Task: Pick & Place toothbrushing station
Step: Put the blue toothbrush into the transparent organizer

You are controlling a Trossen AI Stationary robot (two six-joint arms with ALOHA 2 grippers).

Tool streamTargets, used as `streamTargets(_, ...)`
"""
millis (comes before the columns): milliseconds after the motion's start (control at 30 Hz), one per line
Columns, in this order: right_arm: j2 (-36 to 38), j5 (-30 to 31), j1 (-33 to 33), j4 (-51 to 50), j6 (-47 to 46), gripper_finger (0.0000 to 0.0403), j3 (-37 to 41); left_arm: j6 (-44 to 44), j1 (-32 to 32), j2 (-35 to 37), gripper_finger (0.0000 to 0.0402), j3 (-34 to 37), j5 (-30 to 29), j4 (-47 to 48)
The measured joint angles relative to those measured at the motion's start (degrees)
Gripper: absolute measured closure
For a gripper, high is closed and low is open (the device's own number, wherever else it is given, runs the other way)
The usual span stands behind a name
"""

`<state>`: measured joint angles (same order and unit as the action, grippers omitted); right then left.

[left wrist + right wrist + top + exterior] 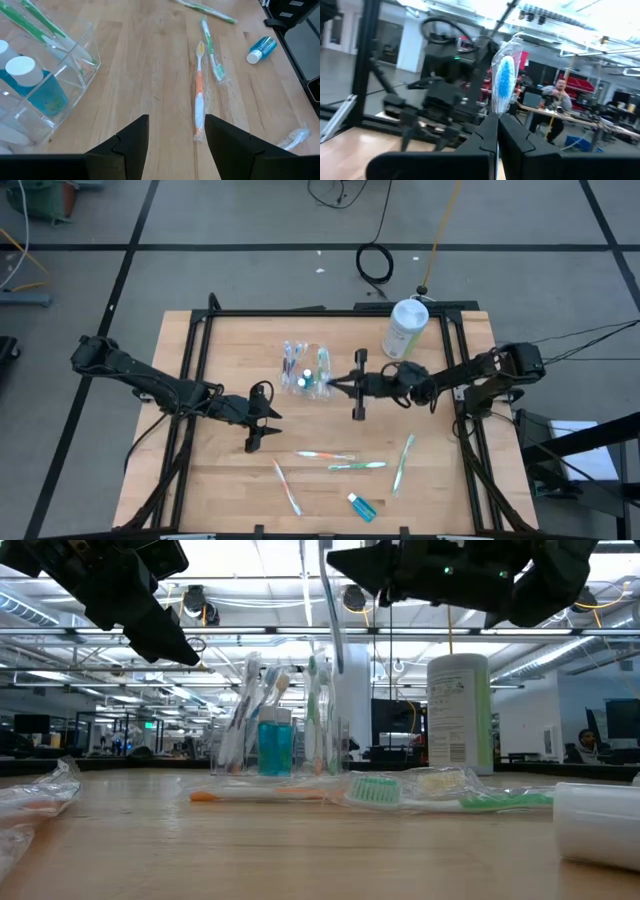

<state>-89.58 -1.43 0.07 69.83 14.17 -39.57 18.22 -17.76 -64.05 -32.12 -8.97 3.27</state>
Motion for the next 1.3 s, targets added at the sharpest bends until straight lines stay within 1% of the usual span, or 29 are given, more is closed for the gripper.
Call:
streamTargets(133,-1.01,-0.04,-2.18,1.55,-1.74,0.0402,0.0,0.0,0.04,0.0,0.0204,0.0,-0.01,-0.01)
streamTargets(300,-2.67,-0.06,-4.1,7.31,-4.73,0.0402,0.0,0.0,0.04,0.0,0.0204,0.0,-0.02,-0.02)
streamTargets(400,-3.27,-0.04,-4.61,8.14,-6.63,0.0402,-0.01,-0.09,0.04,0.0,0.0204,0.0,-0.03,-0.03)
streamTargets(633,-6.03,-0.1,-4.61,7.95,-8.07,0.0403,-0.43,-1.2,0.04,0.0,0.0204,0.0,-0.04,-0.05)
streamTargets(800,-9.43,0.0,-4.61,8.01,-10.29,0.0403,-2.53,-1.2,0.04,-0.02,0.0204,0.0,-0.07,-0.07)
streamTargets(1033,-11.63,0.28,-4.61,7.91,-10.33,0.0403,-3.93,-1.26,0.04,-0.02,0.0204,0.0,-0.07,-0.06)
streamTargets(1200,-11.61,5.87,-4.59,3.26,-10.28,0.0403,-3.98,-1.51,0.04,-0.02,0.0204,0.0,-0.09,-0.05)
streamTargets(1300,-11.61,6.19,-4.63,-0.31,-11.75,0.0403,-3.98,-1.39,0.04,-0.02,0.0204,0.0,-0.09,-0.05)
